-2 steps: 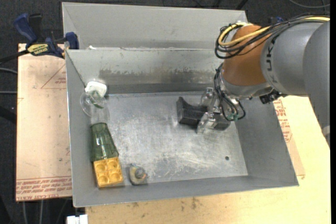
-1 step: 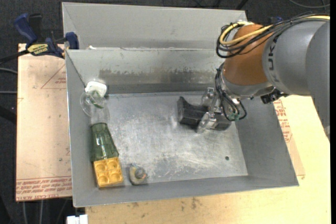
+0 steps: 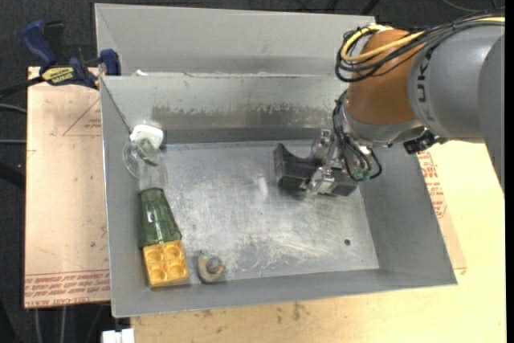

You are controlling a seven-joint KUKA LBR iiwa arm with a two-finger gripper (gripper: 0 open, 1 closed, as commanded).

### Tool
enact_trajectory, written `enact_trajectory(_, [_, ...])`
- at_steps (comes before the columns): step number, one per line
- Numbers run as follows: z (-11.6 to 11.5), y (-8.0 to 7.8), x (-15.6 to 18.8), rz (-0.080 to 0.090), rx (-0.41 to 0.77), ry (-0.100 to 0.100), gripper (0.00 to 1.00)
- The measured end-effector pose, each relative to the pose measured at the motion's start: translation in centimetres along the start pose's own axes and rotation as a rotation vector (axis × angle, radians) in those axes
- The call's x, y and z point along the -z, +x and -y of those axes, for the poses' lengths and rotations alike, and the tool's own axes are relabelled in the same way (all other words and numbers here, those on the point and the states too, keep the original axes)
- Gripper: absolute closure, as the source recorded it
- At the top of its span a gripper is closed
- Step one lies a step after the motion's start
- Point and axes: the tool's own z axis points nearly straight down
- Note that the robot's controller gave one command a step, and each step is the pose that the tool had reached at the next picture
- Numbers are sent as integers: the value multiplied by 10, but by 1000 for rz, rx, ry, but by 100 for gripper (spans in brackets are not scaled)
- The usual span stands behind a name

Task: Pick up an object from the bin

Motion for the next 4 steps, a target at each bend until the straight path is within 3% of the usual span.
enact_trajectory(4, [0, -1, 65, 10, 0, -1, 100])
